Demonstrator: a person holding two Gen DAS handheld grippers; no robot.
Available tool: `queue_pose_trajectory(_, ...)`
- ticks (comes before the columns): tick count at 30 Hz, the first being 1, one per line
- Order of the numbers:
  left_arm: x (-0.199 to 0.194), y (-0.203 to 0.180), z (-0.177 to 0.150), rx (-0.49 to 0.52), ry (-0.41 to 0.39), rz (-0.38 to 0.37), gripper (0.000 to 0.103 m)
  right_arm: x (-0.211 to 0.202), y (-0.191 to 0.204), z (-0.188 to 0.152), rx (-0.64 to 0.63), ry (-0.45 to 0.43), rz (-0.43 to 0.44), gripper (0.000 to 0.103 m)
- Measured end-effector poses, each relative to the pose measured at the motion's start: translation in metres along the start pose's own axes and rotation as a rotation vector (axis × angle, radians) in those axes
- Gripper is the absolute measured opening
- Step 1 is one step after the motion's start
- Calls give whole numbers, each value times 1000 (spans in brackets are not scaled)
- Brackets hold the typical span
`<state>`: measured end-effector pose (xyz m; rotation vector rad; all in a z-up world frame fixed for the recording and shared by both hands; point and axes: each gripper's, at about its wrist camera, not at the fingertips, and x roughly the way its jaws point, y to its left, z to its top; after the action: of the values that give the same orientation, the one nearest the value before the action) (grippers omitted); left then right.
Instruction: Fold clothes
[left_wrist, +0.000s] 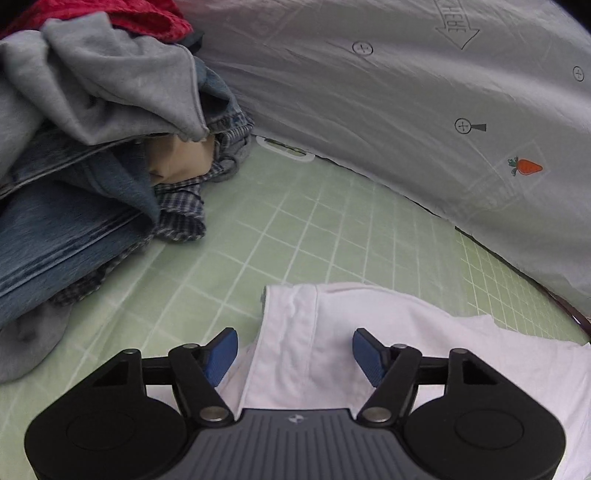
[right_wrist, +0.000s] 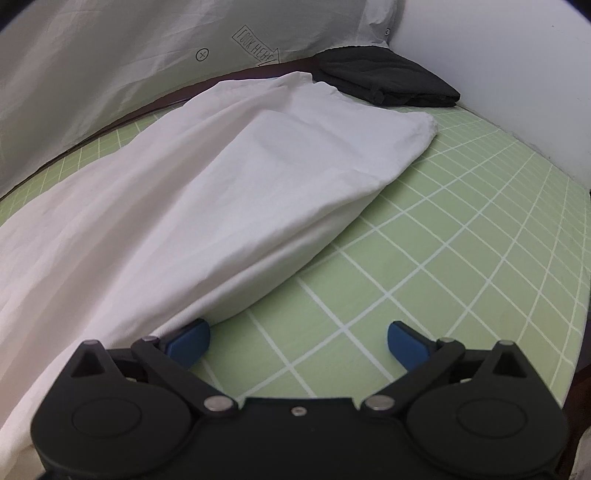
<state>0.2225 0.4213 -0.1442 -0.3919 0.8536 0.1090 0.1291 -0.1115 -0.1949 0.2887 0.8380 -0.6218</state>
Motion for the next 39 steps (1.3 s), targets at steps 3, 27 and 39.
queue_pose_trajectory(3,18,5,11,-5,19,-24,78,0,1,2,16,18,-17,103)
queue_pose_trajectory(27,-126,-14,-22,-207,-159,-91,13,4,-5,-2,-69,-75,66,103)
queue_pose_trajectory(39,-66,26,-44,-281,-94,52,15,8,-14,6,-120,-48,112,103)
